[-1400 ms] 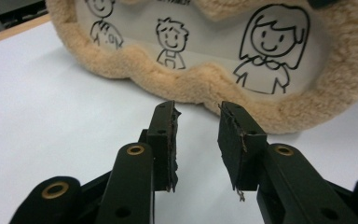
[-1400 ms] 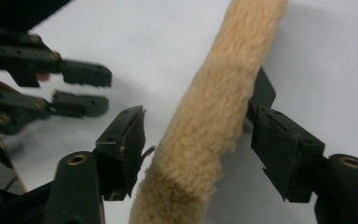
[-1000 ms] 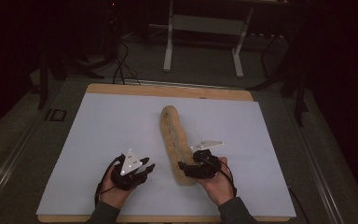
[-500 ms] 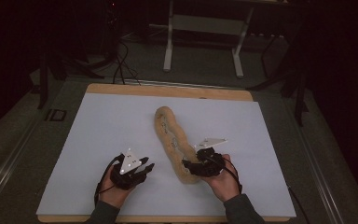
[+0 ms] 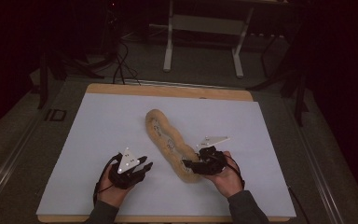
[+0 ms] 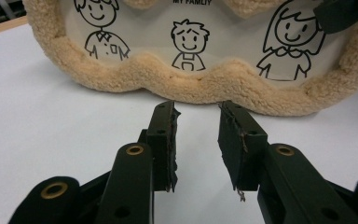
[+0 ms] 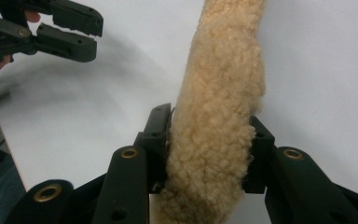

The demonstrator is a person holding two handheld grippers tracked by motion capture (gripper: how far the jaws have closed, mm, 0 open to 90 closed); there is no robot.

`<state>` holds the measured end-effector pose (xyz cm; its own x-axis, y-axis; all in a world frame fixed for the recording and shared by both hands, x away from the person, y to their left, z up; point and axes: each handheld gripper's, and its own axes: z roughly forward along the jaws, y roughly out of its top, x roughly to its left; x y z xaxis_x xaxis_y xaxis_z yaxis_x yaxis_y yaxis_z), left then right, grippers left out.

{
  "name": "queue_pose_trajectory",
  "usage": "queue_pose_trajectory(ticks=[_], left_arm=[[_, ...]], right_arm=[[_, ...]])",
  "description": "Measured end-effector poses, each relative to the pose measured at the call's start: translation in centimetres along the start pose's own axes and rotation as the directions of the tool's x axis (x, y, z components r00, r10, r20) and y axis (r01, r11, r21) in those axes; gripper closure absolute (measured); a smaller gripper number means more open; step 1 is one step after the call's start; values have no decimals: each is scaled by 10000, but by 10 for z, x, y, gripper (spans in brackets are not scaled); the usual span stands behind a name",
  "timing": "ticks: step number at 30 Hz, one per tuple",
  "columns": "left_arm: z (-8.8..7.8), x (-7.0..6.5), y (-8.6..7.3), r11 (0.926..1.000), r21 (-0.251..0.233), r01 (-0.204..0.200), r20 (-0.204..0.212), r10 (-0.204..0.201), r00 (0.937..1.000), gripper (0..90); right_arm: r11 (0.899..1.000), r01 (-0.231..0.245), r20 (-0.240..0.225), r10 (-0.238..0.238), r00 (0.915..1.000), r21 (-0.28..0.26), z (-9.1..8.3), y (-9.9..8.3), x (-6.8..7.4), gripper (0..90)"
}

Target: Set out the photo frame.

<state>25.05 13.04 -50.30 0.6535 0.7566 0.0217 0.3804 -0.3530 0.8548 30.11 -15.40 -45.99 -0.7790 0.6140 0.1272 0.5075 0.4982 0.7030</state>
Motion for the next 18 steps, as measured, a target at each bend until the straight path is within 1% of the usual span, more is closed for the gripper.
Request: queue_pose_trajectory(ticks=[5, 7, 9, 15, 17, 18], left_arm=[[-1, 3, 0, 10000, -45, 67, -57, -67, 10000, 669], [-2, 4, 0, 9999, -56, 119, -79, -120, 9999, 669], [-2, 5, 0, 9999, -50, 163, -121, -164, 9998, 669], [-4, 7, 0, 9996, -78, 274, -201, -275, 9994, 669], [-4, 8, 0, 9996, -87, 281, -226, -283, 9993, 669], [-5, 9, 0, 9995, -94, 303, -229, -305, 9993, 669]], right_arm=[[9999, 85, -308, -83, 9995, 58, 0, 1, -5, 625], [9999, 93, -495, -91, 9987, 43, 0, 0, -9, 625], [9998, 195, -691, -194, 9974, 10, 0, 0, -11, 627], [9969, 774, -1138, -753, 9907, 146, 0, 3, -14, 636], [9963, 848, -1191, -826, 9894, 134, 1, 3, -15, 636], [9949, 972, -1307, -930, 9871, 262, 0, 4, -17, 637]])
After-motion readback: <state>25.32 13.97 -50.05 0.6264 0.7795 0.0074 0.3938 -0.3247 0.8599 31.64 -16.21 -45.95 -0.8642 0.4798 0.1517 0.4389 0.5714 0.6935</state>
